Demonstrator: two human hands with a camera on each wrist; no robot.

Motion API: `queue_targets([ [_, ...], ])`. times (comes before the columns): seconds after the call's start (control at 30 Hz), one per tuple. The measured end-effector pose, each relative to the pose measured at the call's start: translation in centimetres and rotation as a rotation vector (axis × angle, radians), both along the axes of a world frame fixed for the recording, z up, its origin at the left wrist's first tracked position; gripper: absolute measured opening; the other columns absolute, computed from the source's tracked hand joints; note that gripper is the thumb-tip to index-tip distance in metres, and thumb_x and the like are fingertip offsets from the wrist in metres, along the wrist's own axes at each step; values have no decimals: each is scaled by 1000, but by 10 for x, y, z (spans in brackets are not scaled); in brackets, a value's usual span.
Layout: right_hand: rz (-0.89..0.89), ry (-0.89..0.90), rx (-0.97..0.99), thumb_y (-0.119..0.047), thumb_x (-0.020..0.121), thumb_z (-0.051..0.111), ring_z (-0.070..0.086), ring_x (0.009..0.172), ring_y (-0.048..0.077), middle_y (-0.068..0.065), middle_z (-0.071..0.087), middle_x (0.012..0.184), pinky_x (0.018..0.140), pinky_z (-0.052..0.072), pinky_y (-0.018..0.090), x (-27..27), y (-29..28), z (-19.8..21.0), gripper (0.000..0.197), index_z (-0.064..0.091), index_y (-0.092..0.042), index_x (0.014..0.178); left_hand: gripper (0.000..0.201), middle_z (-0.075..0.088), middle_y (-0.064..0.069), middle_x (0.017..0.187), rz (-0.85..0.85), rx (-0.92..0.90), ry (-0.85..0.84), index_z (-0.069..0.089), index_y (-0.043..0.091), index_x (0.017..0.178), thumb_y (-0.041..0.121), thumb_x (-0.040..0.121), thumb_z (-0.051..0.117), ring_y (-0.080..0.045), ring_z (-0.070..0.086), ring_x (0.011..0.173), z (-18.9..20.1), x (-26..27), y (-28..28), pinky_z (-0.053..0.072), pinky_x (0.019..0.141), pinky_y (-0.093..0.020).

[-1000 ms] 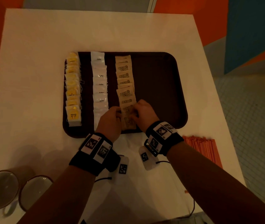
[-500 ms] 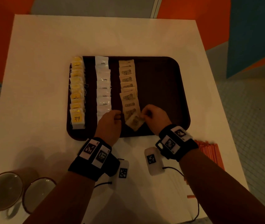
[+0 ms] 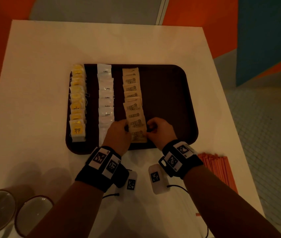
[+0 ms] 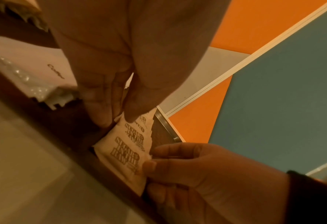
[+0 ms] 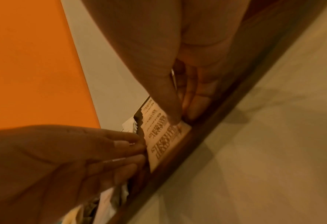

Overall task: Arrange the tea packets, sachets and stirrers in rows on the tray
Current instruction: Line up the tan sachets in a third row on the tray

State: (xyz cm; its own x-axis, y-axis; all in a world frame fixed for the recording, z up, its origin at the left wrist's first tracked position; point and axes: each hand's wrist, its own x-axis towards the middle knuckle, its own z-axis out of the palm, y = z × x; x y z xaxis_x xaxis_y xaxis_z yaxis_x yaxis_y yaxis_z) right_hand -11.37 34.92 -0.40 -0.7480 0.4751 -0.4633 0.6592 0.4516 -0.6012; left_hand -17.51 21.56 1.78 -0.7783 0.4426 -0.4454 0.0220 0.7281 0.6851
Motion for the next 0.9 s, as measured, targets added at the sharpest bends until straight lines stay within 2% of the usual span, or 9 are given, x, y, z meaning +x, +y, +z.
queue_targets([
  [0.07, -1, 15, -23, -7, 79, 68, 59, 90, 14, 5, 59, 111, 82, 52, 25, 0, -3, 0, 35, 59, -14, 111, 35, 53, -10, 128, 17, 27, 1, 54, 9, 123, 0, 90, 46, -21, 52, 115, 1, 1, -1, 37, 84, -17],
  [0.17, 18, 20, -81, -2, 82, 62, 57, 88, 9, 4, 58, 114, 80, 50, 20, 2, -6, 0, 34, 58, -14, 114, 37, 56, -10, 126, 32, 54, -24, 55, 8, 123, -2, 89, 46, -16, 54, 106, -1, 4, -3, 39, 82, -16],
  [0.3, 21, 37, -103, -1, 81, 63, 58, 91, 10, 6, 58, 116, 83, 52, 23, 4, -7, -2, 35, 59, -13, 114, 36, 55, -8, 127, 48, 66, -66, 54, 11, 124, 1, 89, 48, -20, 55, 112, -8, 8, -8, 40, 86, -17],
  [0.47, 10, 89, -47, -7, 80, 67, 56, 82, 6, 3, 55, 118, 66, 43, 7, 2, -4, -2, 38, 59, -16, 116, 38, 47, -8, 132, 97, 56, -70, 47, 10, 131, 5, 93, 44, -20, 47, 120, -7, 10, -10, 32, 84, -12],
  [0.63, -5, 141, -89, -8, 88, 57, 54, 108, 9, 3, 52, 131, 86, 40, 15, -9, 1, 4, 42, 51, -17, 129, 46, 42, -7, 139, 180, 152, -97, 34, 12, 139, 3, 94, 39, -18, 43, 126, -8, 4, -4, 35, 89, -15],
  [0.7, 22, 138, -115, -9, 89, 54, 55, 112, 12, 3, 56, 129, 87, 42, 18, -13, 1, 5, 40, 52, -20, 128, 48, 47, -1, 130, 179, 196, -116, 35, 13, 139, -1, 93, 37, -18, 45, 125, -11, 1, -1, 39, 84, -10],
  [0.73, 32, 134, -122, -9, 90, 52, 56, 111, 13, 2, 58, 126, 86, 44, 19, -12, 0, 4, 38, 54, -21, 126, 48, 48, 3, 123, 178, 228, -125, 37, 13, 137, -4, 92, 36, -18, 47, 123, -12, 0, 0, 42, 76, -5],
  [0.8, 29, 129, -110, -10, 91, 50, 58, 109, 14, 3, 60, 124, 84, 45, 19, -12, 0, 3, 37, 55, -22, 125, 48, 43, 10, 116, 179, 271, -134, 39, 14, 136, -6, 92, 34, -9, 47, 116, -9, -3, 1, 43, 67, -2],
  [0.9, -8, 115, -82, -11, 92, 48, 54, 115, 14, 4, 54, 132, 88, 39, 17, -13, 5, 3, 41, 47, -19, 132, 49, 37, 13, 117, 200, 288, -144, 31, 16, 141, 0, 95, 34, -1, 37, 108, -4, -13, 3, 36, 87, -11],
])
